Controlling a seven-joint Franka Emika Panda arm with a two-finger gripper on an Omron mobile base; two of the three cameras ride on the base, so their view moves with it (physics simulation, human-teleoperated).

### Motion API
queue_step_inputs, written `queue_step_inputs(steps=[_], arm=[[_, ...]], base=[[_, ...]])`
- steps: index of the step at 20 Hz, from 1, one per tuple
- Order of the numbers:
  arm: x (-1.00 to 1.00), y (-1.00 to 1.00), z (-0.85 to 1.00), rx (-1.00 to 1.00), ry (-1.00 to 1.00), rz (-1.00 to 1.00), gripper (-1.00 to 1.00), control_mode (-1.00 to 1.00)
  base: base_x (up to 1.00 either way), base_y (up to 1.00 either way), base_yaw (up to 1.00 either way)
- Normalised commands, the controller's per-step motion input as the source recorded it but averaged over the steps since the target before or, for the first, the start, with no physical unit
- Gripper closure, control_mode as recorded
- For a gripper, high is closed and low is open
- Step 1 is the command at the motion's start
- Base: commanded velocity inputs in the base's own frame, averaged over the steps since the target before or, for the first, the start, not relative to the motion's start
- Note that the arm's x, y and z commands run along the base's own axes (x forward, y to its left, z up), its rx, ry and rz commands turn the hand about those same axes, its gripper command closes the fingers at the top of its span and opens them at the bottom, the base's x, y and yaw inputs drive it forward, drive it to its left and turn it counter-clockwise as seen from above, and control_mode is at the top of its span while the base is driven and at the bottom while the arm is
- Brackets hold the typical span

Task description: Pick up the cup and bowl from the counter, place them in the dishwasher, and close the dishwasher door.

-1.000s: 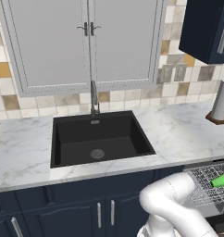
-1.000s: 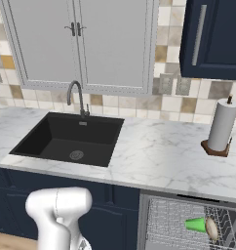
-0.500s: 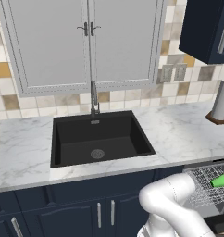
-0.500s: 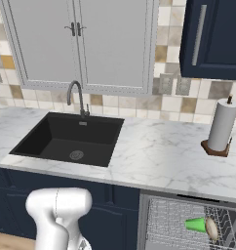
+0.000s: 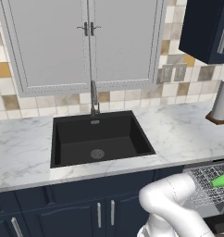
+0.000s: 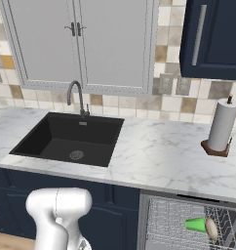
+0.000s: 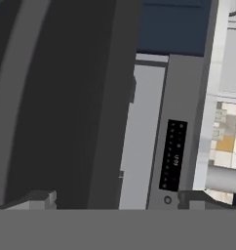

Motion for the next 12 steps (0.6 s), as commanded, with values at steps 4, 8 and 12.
queue_step_inputs(steps=[4,8,12], arm=[[0.0,-0.01,-1.0,-0.44,-0.17,0.15,-1.0,-1.0],[-0.02,-0.11,-1.0,-0.44,-0.14,0.17,-1.0,-1.0],[-0.31,-0.16,-1.0,-0.46,-0.15,0.19,-1.0,-1.0]], base=[[0.0,0.0,0.0],[0.0,0.0,0.0],[0.0,0.0,0.0]])
